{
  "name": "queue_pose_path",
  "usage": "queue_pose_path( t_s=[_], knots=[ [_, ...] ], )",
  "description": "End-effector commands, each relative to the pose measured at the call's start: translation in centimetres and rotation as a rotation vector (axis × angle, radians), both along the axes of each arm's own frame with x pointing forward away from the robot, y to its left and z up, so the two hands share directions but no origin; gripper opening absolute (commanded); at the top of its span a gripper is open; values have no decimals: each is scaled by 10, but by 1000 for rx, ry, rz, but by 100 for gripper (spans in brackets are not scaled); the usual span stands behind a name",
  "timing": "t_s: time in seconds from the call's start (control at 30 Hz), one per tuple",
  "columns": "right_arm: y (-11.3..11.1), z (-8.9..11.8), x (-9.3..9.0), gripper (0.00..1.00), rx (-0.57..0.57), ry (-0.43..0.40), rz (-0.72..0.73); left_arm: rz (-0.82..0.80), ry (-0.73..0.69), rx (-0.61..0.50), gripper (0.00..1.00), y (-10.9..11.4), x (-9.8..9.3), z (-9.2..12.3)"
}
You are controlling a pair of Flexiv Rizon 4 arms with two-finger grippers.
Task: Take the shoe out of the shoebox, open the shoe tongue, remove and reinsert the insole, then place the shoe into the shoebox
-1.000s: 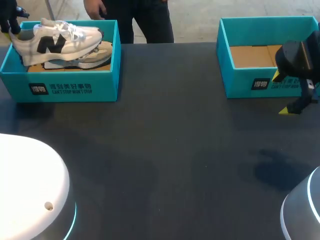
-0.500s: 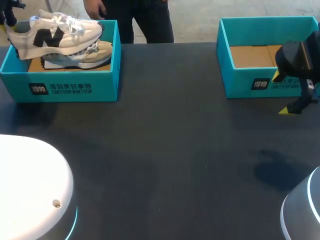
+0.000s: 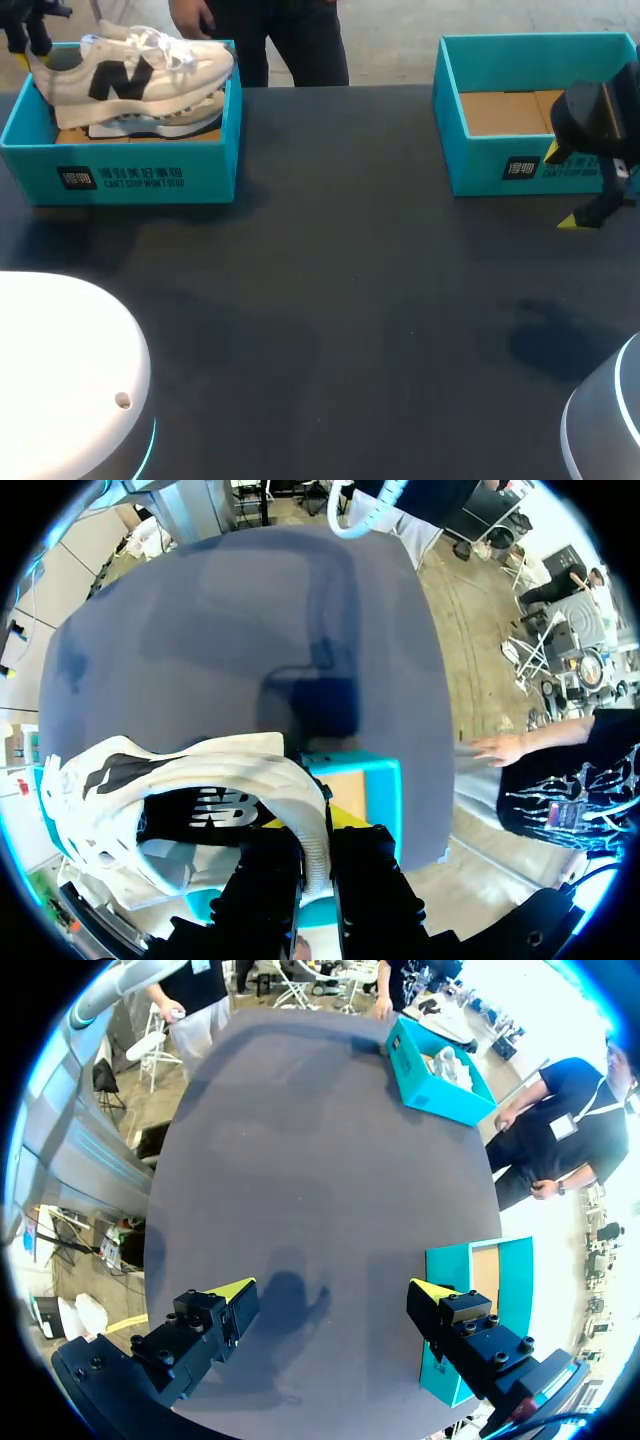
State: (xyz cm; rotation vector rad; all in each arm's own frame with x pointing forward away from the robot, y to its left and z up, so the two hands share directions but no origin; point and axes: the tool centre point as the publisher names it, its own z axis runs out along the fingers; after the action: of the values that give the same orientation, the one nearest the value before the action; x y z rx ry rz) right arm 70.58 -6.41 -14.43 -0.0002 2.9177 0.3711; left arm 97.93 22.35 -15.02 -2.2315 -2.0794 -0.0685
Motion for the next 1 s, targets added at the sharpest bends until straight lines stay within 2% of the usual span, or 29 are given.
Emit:
queue_pose_path(
  t_s=[0.03, 0.13, 0.87, 1.0],
  knots=[
    [1, -1, 2, 100, -3, 4, 0, 4, -40, 1, 0, -10, -32, 6],
    [1, -1, 2, 100, -3, 4, 0, 13, -32, 3, 0, -22, -46, 7],
    [1, -1, 2, 100, -3, 4, 0, 13, -32, 3, 0, -22, -46, 7],
    [1, -1, 2, 100, -3, 4, 0, -10, -30, 18, 0, -40, -69, 11]
  ],
)
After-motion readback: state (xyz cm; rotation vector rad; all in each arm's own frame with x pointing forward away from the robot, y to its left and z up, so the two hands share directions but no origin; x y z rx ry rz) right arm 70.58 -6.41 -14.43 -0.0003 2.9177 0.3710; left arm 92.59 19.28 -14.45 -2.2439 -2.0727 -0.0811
